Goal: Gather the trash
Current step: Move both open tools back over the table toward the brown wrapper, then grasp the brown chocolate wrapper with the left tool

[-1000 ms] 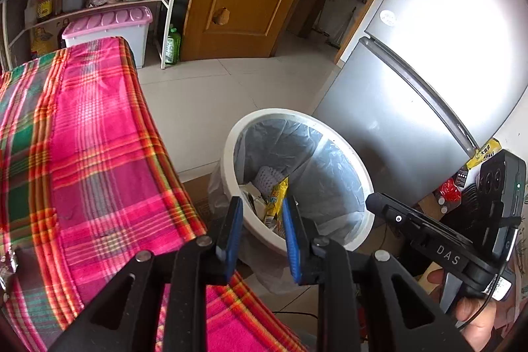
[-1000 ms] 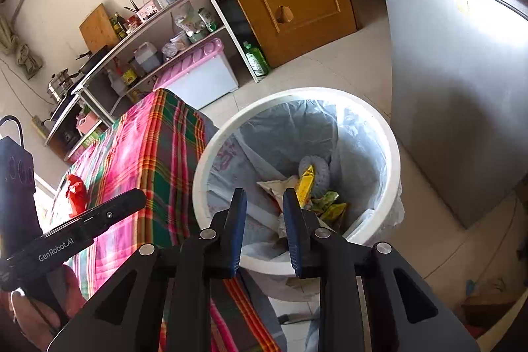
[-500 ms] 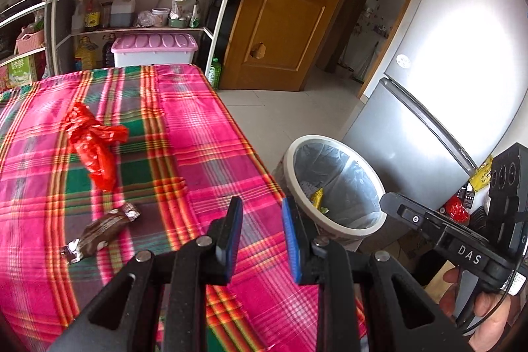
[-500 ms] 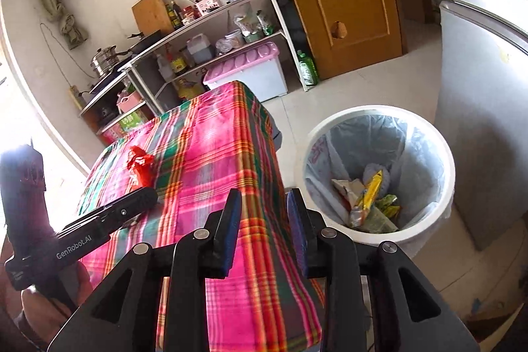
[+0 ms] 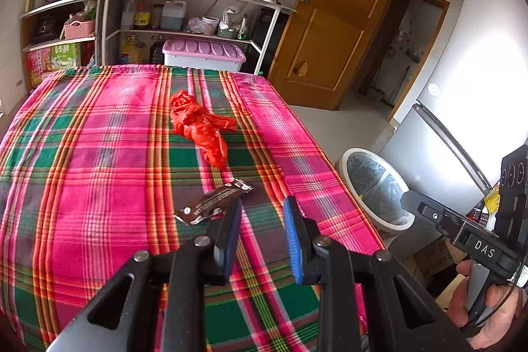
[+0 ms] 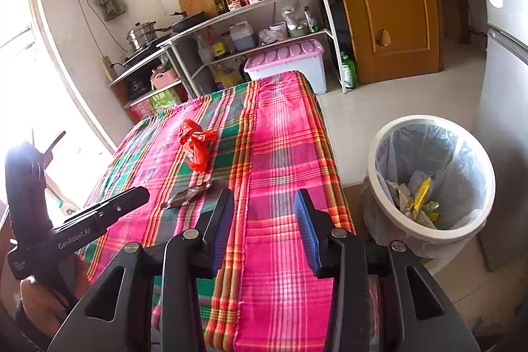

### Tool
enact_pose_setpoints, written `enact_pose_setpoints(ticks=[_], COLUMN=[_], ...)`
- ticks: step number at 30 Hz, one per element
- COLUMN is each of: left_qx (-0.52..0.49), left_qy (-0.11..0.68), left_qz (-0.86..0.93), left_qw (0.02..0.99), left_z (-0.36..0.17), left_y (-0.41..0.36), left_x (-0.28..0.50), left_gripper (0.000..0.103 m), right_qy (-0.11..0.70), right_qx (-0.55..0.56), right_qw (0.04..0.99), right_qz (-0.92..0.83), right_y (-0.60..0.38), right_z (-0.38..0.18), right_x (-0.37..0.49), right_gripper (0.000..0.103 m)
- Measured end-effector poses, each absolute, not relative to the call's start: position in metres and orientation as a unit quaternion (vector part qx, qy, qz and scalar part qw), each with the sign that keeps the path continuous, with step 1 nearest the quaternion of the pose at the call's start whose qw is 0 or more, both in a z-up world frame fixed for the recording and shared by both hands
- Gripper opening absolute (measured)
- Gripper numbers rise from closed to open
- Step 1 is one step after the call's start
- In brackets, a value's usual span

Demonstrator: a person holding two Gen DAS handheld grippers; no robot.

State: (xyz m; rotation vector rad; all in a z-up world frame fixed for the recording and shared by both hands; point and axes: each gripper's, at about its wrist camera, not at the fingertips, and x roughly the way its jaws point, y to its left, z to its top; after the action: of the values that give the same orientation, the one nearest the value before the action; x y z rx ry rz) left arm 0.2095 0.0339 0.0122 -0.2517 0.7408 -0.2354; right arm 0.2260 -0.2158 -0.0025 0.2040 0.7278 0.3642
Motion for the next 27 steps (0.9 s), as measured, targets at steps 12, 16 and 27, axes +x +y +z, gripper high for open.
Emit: enact_pose_setpoints(ticks=[12, 16, 27], left_qx=[-0.12, -0.101, -0.044], left_qy=[0.378, 0.394, 0.426], left_qz=[-0.089, -0.088, -0.102], left_qw=[0.914, 0.909, 0.898], left_z=[-0.015, -0.029, -0.053], left_y=[0.055, 0.052, 0.027], left_x=[0.221, 0.237, 0.274], left_gripper=[0.043, 0.043, 0.046], right_qy=[0.361, 0.362, 0.372], right_qx=[0.084, 0.078, 0.078], right_qw=[0.907, 0.906, 0.903], right_qz=[0.2, 0.204, 0.2], right_y=[-0.194, -0.188, -0.189], right_z=[-0.01, -0.013, -0.023], right_x=[0.237, 0.243, 0.261], right_gripper=[0.041, 0.041, 0.041])
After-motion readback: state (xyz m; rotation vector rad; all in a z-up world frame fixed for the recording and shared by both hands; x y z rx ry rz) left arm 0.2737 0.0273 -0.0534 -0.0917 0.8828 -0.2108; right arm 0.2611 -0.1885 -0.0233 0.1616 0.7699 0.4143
